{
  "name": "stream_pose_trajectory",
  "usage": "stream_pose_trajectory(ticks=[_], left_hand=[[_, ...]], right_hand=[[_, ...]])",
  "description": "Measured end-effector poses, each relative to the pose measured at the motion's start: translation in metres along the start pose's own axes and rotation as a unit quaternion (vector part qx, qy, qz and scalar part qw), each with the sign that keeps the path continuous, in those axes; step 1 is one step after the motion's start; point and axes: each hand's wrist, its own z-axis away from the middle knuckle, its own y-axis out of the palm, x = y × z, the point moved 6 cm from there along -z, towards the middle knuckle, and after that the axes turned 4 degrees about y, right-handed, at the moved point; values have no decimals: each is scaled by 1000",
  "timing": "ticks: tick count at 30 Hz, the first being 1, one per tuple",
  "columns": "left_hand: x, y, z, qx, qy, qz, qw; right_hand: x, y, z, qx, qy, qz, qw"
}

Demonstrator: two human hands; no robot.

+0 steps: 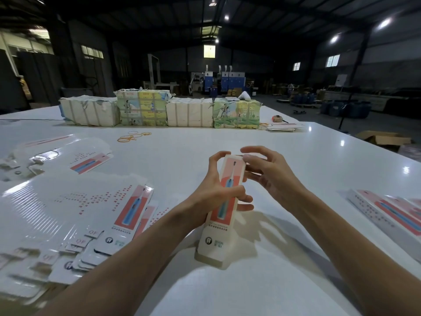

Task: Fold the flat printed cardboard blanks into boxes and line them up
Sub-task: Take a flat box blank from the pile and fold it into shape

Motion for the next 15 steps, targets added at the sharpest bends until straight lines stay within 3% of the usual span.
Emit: stream_pose_trajectory(ticks=[4,11,15], left_hand=[[0,-2,1,-8,-19,17,1000],[0,3,3,-4,-25,49,998],[3,6,2,-17,-19,56,998]], right_hand=[[-1,6,4,-4,-44,79,996],[0,6,7,-35,-97,82,991],[-7,2,2,-31,-77,63,995]])
